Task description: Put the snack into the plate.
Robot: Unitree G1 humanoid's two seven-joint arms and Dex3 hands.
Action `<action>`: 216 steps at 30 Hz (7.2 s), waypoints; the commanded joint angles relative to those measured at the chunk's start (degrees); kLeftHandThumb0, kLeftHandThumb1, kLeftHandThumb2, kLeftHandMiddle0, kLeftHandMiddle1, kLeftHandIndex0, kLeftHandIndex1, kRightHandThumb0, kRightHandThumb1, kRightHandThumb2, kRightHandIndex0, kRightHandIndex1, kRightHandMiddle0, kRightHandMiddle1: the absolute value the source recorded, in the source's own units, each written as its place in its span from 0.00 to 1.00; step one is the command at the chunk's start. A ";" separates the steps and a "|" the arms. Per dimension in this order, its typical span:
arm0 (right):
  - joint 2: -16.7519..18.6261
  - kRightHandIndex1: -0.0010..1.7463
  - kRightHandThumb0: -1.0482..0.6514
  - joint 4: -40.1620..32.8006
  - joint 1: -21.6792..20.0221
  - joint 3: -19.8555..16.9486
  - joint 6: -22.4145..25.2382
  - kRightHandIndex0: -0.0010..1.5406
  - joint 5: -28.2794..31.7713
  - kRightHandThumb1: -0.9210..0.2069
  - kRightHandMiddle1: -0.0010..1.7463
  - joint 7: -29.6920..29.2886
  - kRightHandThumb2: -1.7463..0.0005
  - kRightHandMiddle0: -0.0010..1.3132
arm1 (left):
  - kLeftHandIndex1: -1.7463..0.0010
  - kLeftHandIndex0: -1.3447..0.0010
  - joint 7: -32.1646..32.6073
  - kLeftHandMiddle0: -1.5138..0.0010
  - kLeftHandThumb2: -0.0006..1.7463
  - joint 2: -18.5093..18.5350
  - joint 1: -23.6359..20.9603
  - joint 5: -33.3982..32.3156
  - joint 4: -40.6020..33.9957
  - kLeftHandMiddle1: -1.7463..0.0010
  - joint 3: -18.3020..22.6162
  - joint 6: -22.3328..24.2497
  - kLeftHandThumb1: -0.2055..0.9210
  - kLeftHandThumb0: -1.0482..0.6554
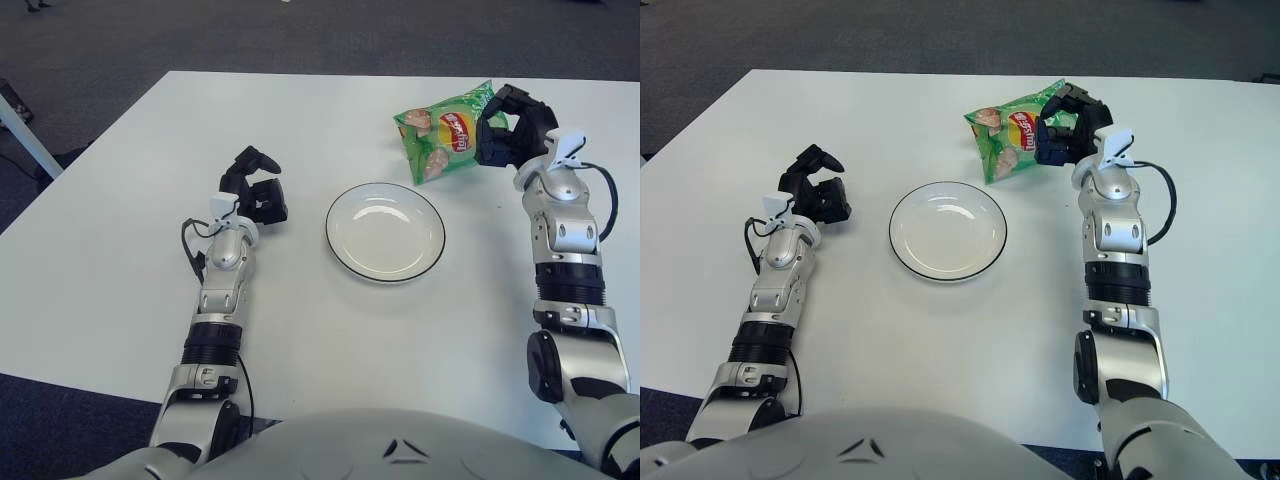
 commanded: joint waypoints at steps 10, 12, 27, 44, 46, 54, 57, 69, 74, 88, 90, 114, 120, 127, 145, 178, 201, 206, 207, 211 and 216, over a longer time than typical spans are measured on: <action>-5.35 1.00 0.34 8.45 -8.69 1.00 -5.19 0.81 -2.18 0.50 1.00 4.43 0.27 0.45 | 0.00 0.44 0.54 0.11 0.86 -1.86 6.64 1.49 4.31 0.00 -0.74 1.48 0.32 0.29; -5.80 1.00 0.34 10.30 -10.26 1.46 -6.66 0.81 -2.55 0.50 1.00 5.10 0.27 0.44 | 0.00 0.44 0.43 0.11 0.87 -1.90 6.64 1.46 4.25 0.00 -0.67 1.71 0.32 0.29; -10.37 1.00 0.35 26.53 -19.72 11.86 -28.07 0.71 -19.99 0.48 1.00 -3.12 0.29 0.43 | 0.00 0.50 0.33 0.10 0.81 -2.02 7.05 1.53 4.05 0.00 -0.70 1.96 0.39 0.31; -16.70 0.89 0.18 43.63 -30.42 26.65 -40.84 0.07 -39.96 0.18 0.88 -10.01 0.57 0.06 | 0.00 0.48 1.06 0.12 0.83 -2.31 7.61 2.57 3.77 0.00 -0.95 1.67 0.37 0.31; -17.19 0.77 0.14 45.48 -31.92 28.38 -42.35 0.03 -41.06 0.12 0.74 -8.15 0.64 0.03 | 0.00 0.48 1.02 0.12 0.83 -2.39 7.71 2.70 3.68 0.00 -1.03 1.52 0.37 0.31; -17.19 0.17 0.04 50.09 -34.98 32.57 -44.96 0.00 -43.70 0.01 0.32 -6.13 0.73 0.00 | 0.00 0.46 1.11 0.12 0.85 -2.55 7.92 2.81 3.45 0.00 -1.17 1.13 0.35 0.30; -16.76 0.05 0.01 51.37 -35.70 34.09 -45.20 0.00 -44.69 0.00 0.18 -5.76 0.73 0.00 | 0.00 0.45 1.08 0.11 0.85 -2.62 8.02 2.67 3.27 0.00 -1.16 1.22 0.34 0.30; -15.26 0.00 0.00 54.86 -38.03 36.42 -46.24 0.00 -44.23 0.00 0.01 -2.10 0.76 0.00 | 0.00 0.46 1.57 0.11 0.85 -2.81 8.67 2.40 2.03 0.00 -0.98 3.33 0.34 0.30; -14.72 0.00 0.00 55.77 -38.74 36.65 -46.17 0.00 -43.58 0.00 0.00 0.70 0.76 0.00 | 0.00 0.46 1.85 0.11 0.85 -2.78 8.75 2.56 1.75 0.00 -1.00 3.90 0.34 0.30; -11.98 0.00 0.00 58.42 -38.79 36.47 -45.69 0.00 -40.98 0.00 0.00 12.85 0.77 0.00 | 0.00 0.46 1.50 0.11 0.84 -2.76 8.98 2.02 2.00 0.00 -0.93 2.66 0.35 0.30; -12.10 0.00 0.01 58.41 -38.90 36.46 -45.88 0.00 -40.71 0.00 0.00 14.81 0.78 0.00 | 0.00 0.46 1.62 0.11 0.84 -2.85 9.25 2.04 1.52 0.00 -0.98 2.74 0.35 0.30; -8.39 0.00 0.01 62.62 -32.37 39.63 -35.00 0.00 -43.25 0.00 0.08 12.23 0.68 0.00 | 0.00 0.52 0.05 0.11 0.78 -2.17 11.33 1.71 0.49 0.00 -1.13 -4.66 0.43 0.32; -8.20 0.00 0.00 63.41 -31.20 40.20 -31.89 0.00 -43.55 0.00 0.10 10.32 0.66 0.00 | 0.00 0.53 -0.37 0.11 0.77 -1.42 11.77 2.13 0.56 0.00 -1.04 -6.53 0.44 0.33; -7.81 0.00 0.00 63.94 -30.09 40.61 -30.00 0.00 -43.75 0.00 0.12 8.24 0.66 0.00 | 0.00 0.53 -2.01 0.11 0.77 -0.28 11.64 1.91 1.98 0.00 -0.80 -8.96 0.44 0.33; -10.48 0.00 0.00 62.08 -29.87 39.13 -36.88 0.00 -40.45 0.00 0.14 11.70 0.65 0.00 | 0.00 0.51 -3.75 0.10 0.80 -0.31 10.45 1.22 4.42 0.00 -0.08 -13.03 0.41 0.32; -11.65 0.00 0.06 61.25 -28.95 39.64 -36.38 0.00 -40.75 0.00 0.15 14.87 0.72 0.00 | 0.00 0.52 -5.49 0.10 0.78 -0.89 10.88 1.04 3.13 0.00 -0.76 -14.14 0.43 0.32; -13.94 0.00 0.08 60.56 -31.08 39.52 -37.55 0.00 -40.18 0.00 0.39 9.96 0.67 0.00 | 0.00 0.47 -5.87 0.09 0.83 -0.75 10.56 1.11 4.12 0.00 -0.49 -14.98 0.36 0.30; -14.77 0.01 0.09 60.12 -32.67 37.43 -38.11 0.02 -38.25 0.00 0.39 11.67 0.67 0.00 | 0.00 0.49 -6.26 0.10 0.82 -0.73 10.46 0.83 4.20 0.00 -0.50 -14.53 0.38 0.31; -14.99 0.01 0.09 59.97 -32.85 36.93 -38.37 0.02 -37.85 0.00 0.39 12.03 0.67 0.00 | 0.00 0.49 -6.29 0.10 0.82 -0.73 10.45 0.81 4.22 0.00 -0.51 -14.50 0.39 0.31; -16.11 0.02 0.09 58.96 -33.39 34.33 -40.10 0.03 -35.47 0.00 0.39 14.22 0.67 0.00 | 0.00 0.50 -6.29 0.10 0.80 -0.89 10.37 0.76 4.36 0.00 -0.53 -14.52 0.40 0.32; -17.45 0.02 0.10 56.87 -33.07 31.08 -42.68 0.05 -32.09 0.00 0.39 16.81 0.67 0.00 | 0.00 0.51 -5.70 0.10 0.79 -1.34 10.19 0.91 4.33 0.00 -0.67 -14.28 0.42 0.32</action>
